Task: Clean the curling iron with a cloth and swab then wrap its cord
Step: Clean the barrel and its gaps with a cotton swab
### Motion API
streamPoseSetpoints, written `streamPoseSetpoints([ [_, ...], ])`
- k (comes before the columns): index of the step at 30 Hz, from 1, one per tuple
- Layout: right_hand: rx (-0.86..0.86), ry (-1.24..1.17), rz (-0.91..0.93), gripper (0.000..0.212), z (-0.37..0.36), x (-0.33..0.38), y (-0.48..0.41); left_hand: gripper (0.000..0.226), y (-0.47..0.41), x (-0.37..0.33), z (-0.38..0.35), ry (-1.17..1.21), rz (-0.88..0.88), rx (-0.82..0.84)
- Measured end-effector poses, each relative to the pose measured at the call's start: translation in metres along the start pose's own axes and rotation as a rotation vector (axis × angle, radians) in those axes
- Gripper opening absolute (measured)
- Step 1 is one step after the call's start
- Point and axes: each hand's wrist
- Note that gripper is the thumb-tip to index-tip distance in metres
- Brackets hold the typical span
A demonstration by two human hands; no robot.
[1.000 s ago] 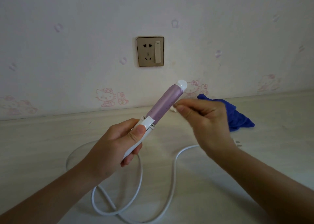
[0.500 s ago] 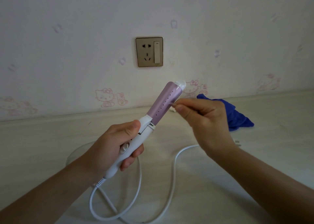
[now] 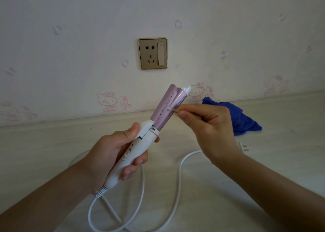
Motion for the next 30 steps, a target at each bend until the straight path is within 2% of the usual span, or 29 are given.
streamPoseSetpoints([
  [6,0.008,0.051,0.02,0.02,0.002,-0.002,-0.001,0.062,0.001,-0.001,-0.001,-0.009,0.001,-0.008],
  [11,0.084,0.05,0.085,0.025,-0.013,-0.002,0.014,0.065,0.003,-0.001,0.002,0.022,0.026,-0.014],
  [16,0.115,0.099,0.132,0.019,-0.008,-0.005,0.009,0.065,0.004,0.0,0.002,0.035,0.032,-0.017],
  [19,0.131,0.122,0.147,0.018,-0.004,-0.006,0.01,0.064,0.001,-0.001,-0.004,-0.003,-0.004,-0.025],
  [23,0.124,0.052,0.0,0.019,0.0,-0.009,0.004,0.06,0.0,0.002,-0.008,-0.084,-0.133,-0.11],
  [25,0.112,0.058,-0.015,0.019,0.001,-0.009,0.004,0.058,-0.001,0.004,-0.009,-0.107,-0.169,-0.138],
  [30,0.237,0.13,0.032,0.022,-0.008,-0.006,0.015,0.037,-0.001,0.008,-0.008,-0.182,-0.256,-0.188],
])
Point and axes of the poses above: each hand's wrist, its own y-axis away from the middle knuckle, its own z-axis out of the back of the hand, x = y × z, and after that the axes turned 8 degrees about -x, right-handed
